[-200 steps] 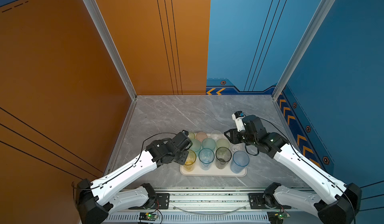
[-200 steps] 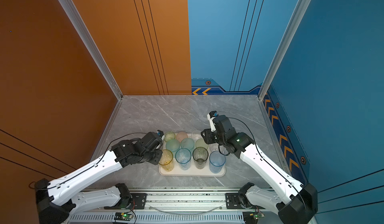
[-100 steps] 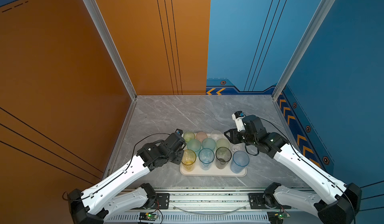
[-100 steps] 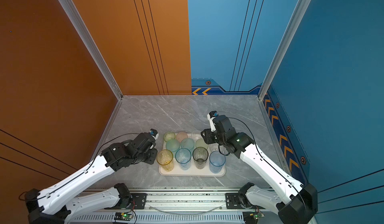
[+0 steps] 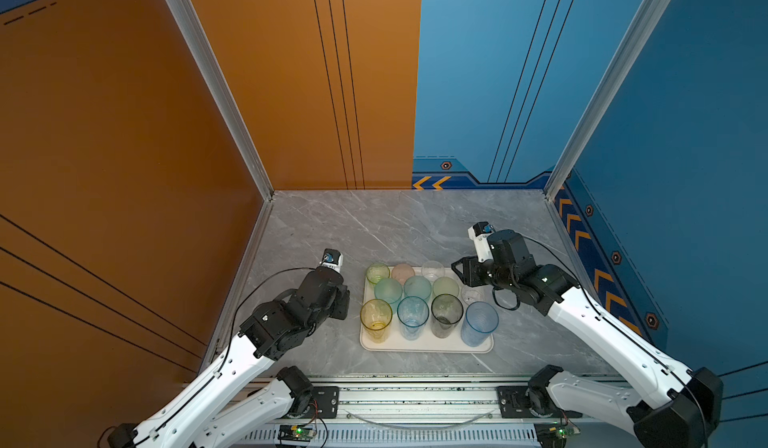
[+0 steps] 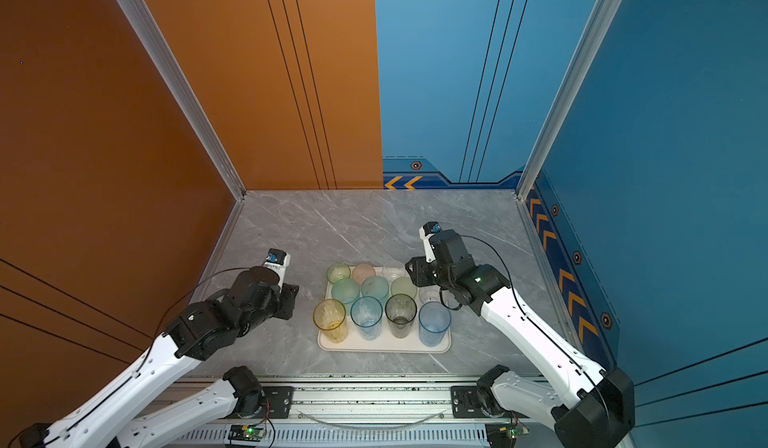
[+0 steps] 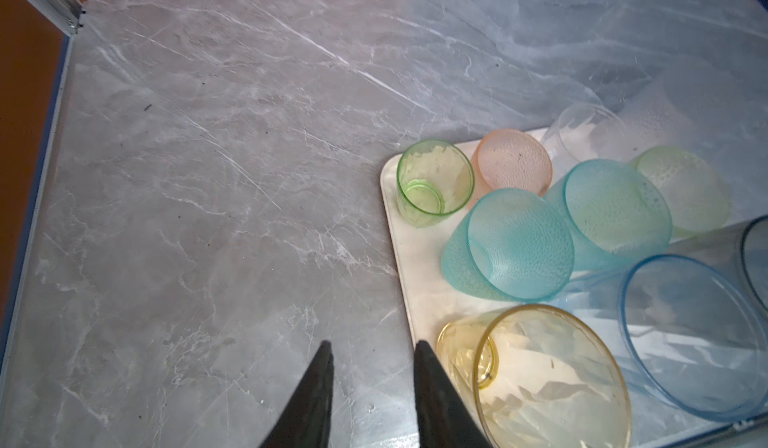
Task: Place the glasses into the tray
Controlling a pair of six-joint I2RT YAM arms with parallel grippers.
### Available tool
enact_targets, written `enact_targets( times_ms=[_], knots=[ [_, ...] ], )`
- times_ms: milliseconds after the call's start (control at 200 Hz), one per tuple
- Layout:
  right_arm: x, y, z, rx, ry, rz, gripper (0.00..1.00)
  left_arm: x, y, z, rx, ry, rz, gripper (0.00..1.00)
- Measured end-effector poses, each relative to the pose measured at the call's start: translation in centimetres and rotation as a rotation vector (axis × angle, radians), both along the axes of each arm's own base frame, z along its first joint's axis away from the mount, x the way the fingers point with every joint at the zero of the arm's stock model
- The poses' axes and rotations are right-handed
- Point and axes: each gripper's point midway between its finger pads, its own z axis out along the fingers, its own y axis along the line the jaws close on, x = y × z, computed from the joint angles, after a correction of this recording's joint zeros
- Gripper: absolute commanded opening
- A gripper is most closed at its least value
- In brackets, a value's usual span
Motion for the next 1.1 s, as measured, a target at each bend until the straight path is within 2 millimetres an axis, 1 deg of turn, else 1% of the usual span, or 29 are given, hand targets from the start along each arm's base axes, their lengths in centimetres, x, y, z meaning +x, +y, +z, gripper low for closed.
enact_targets(
  times_ms=[175, 401, 506, 651, 706, 816, 906, 981, 1061, 1071, 1086, 1096],
  knots=[
    [0.5, -0.5, 0.0, 0.000, 0.000, -0.021, 0.50, 1.5, 0.8, 1.3, 0.002, -0.094, 0.037, 0.36],
    [1.8, -1.0, 0.4, 0.017, -0.030, -0.053, 0.50, 3.7, 1.8, 3.1, 0.022, -0.201, 0.082, 0.40],
    [2.4, -1.7, 0.3, 0.017, -0.032, -0.077, 0.50, 4.8, 2.4, 3.6, 0.031, -0.228, 0.112, 0.40],
    [3.1, -2.6, -0.1, 0.008, -0.022, -0.107, 0.50, 6.3, 3.4, 3.7, 0.050, -0.243, 0.158, 0.40],
    [3.3, -3.0, -0.3, 0.005, -0.018, -0.119, 0.50, 6.9, 3.9, 3.6, 0.059, -0.241, 0.175, 0.41],
    [4.0, -3.6, -0.4, 0.004, -0.021, -0.139, 0.50, 8.0, 5.1, 3.1, 0.073, -0.239, 0.217, 0.46],
    [4.6, -3.9, -0.4, 0.009, -0.028, -0.154, 0.50, 9.0, 6.6, 2.6, 0.075, -0.245, 0.272, 0.49],
    [5.1, -4.3, -0.4, 0.015, -0.034, -0.167, 0.50, 9.9, 8.3, 1.5, 0.063, -0.243, 0.328, 0.49],
    [5.5, -4.7, -0.4, 0.020, -0.038, -0.180, 0.50, 11.0, 10.0, -0.2, 0.037, -0.225, 0.384, 0.50],
    [5.5, -4.7, -0.4, 0.020, -0.039, -0.181, 0.50, 11.1, 10.2, -0.4, 0.033, -0.224, 0.390, 0.53],
    [5.6, -4.8, -0.4, 0.020, -0.039, -0.184, 0.51, 11.3, 10.4, -0.8, 0.028, -0.218, 0.398, 0.62],
    [5.7, -4.9, -0.4, 0.020, -0.039, -0.186, 0.51, 11.5, 10.6, -1.0, 0.026, -0.214, 0.403, 0.65]
  ],
)
